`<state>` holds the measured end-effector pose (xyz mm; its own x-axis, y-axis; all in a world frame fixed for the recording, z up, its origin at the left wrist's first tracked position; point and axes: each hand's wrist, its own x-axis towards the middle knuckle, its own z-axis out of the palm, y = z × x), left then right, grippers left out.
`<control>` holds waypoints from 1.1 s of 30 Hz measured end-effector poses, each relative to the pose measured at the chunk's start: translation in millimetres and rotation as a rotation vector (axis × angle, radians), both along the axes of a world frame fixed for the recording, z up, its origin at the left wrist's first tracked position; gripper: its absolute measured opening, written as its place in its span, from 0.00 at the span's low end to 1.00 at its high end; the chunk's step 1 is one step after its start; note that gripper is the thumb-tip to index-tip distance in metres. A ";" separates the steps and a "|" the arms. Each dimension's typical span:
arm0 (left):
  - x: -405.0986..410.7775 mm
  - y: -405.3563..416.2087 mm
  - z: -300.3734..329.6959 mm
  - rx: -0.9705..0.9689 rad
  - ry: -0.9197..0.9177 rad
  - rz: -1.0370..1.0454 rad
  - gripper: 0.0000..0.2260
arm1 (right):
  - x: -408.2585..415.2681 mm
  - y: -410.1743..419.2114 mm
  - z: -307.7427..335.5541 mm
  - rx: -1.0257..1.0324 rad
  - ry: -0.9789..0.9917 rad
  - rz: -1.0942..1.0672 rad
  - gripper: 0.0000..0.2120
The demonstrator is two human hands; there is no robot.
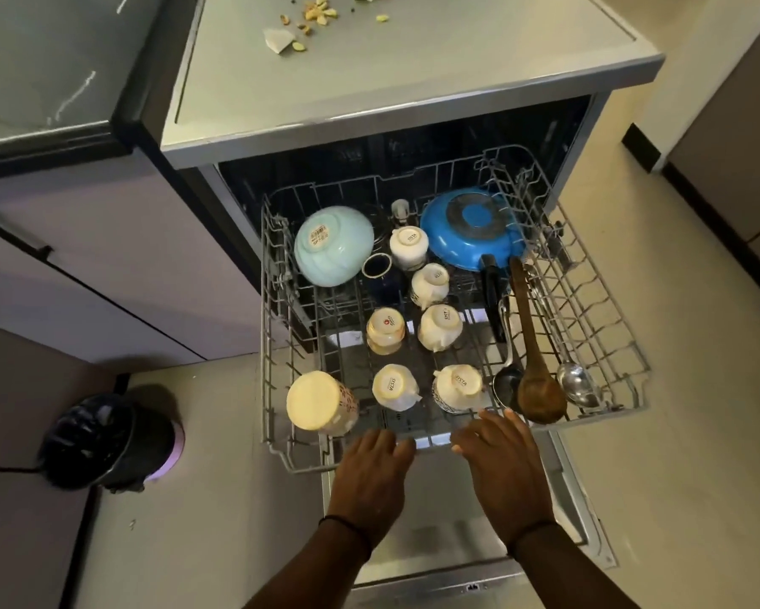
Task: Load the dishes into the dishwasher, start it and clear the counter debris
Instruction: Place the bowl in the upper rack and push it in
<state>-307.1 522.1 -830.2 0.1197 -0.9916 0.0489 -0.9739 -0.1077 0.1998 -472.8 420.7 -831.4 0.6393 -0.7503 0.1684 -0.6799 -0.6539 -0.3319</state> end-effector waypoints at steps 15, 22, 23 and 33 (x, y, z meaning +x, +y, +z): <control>69.6 -103.3 -3.2 -0.207 -0.243 0.062 0.09 | 74.3 -106.6 -8.6 -0.077 -0.121 0.014 0.12; 108.0 -154.3 -7.2 -0.284 -0.268 0.064 0.12 | 113.0 -162.0 -16.5 -0.149 -0.175 0.045 0.07; 114.2 -161.2 -8.7 -0.283 -0.279 0.064 0.13 | 118.8 -170.5 -18.6 -0.154 -0.182 0.046 0.08; 178.8 -241.5 -12.8 -0.193 -0.253 0.146 0.12 | 188.9 -254.1 -5.8 0.000 -0.037 0.037 0.15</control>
